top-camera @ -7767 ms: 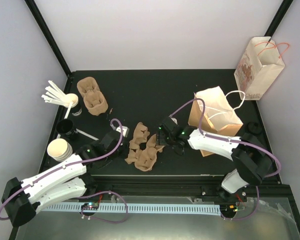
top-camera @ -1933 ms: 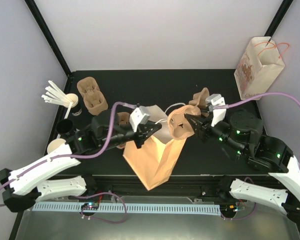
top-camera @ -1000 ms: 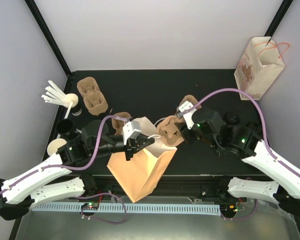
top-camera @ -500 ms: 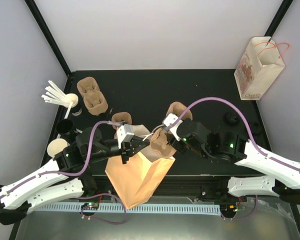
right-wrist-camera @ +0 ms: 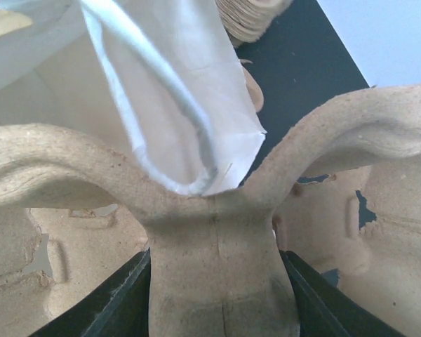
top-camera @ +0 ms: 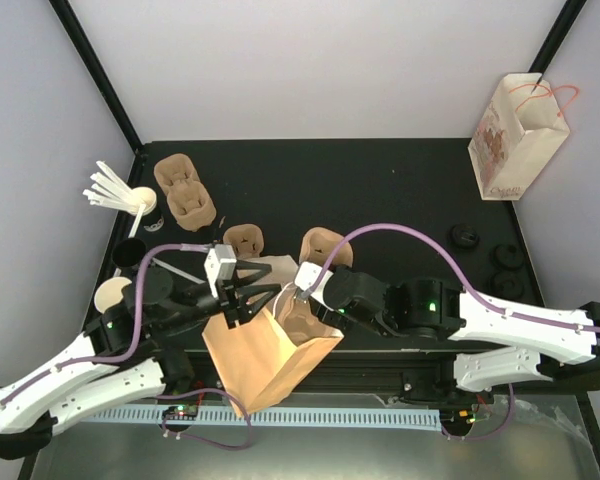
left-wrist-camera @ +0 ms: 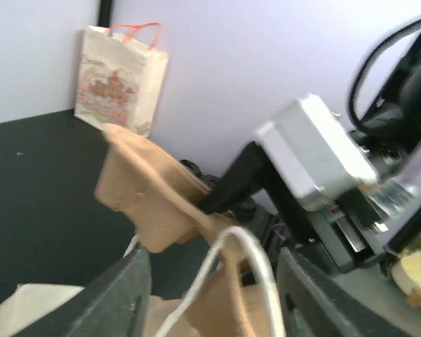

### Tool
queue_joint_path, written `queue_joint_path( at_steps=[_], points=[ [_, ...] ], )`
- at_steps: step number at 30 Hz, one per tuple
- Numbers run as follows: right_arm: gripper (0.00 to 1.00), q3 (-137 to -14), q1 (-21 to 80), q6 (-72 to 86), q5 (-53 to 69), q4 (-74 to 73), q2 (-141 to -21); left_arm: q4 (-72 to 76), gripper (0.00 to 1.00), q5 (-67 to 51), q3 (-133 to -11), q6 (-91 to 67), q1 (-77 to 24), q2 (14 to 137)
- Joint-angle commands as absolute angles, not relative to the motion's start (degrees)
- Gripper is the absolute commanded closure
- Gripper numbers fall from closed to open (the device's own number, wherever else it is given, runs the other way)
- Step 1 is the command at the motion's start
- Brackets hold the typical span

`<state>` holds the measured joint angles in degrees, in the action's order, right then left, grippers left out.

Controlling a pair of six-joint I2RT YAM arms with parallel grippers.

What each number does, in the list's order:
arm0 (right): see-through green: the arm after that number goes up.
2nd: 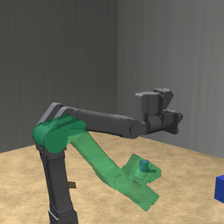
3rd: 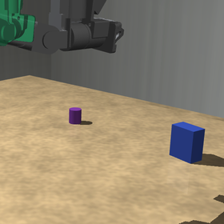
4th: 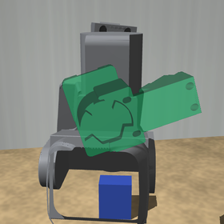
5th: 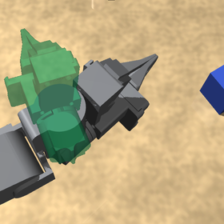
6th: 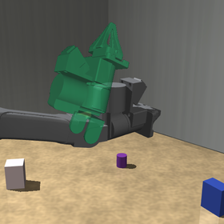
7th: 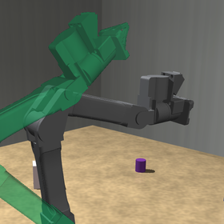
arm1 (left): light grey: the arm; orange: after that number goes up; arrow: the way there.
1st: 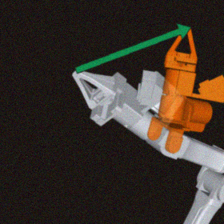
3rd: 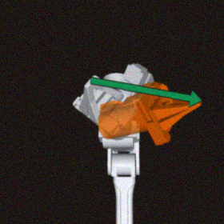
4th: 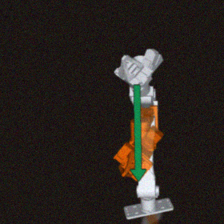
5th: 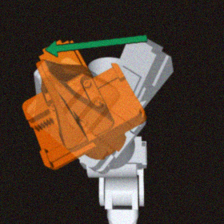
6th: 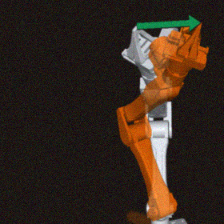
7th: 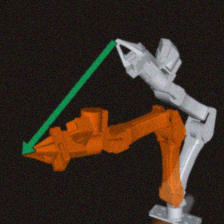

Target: Pack the takeout coffee

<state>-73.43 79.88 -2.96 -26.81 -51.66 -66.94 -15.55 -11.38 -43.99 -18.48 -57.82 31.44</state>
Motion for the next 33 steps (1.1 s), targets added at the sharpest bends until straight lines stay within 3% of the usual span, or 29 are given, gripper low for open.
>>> queue_joint_path(
  at_steps=[1, 3, 11, 19, 33],
  points=[
    [0.52, -70.8, 81.8, -5.5, -24.8, -44.7, -64.1, -23.3, 0.36, 1.2, -46.0, -27.3, -57.7, 27.7],
    [0.52, -69.6, 82.6, -6.3, -24.0, -42.4, -63.4, -29.2, 0.28, 6.8, -47.4, -31.4, -57.7, 26.3],
    [0.52, -68.3, 85.5, -8.9, -23.7, -39.0, -64.8, -59.6, 0.22, 18.2, -59.3, -47.7, -57.7, 31.4],
    [0.51, -71.9, 88.8, -12.7, -26.2, -39.7, -70.4, -73.4, 0.3, 19.5, -67.6, -52.7, -57.6, 38.1],
    [0.5, -73.6, 91.6, -17.1, -18.0, -37.5, -71.6, -69.2, 0.35, 15.1, -68.6, -50.6, -57.6, 40.3]
  ],
)
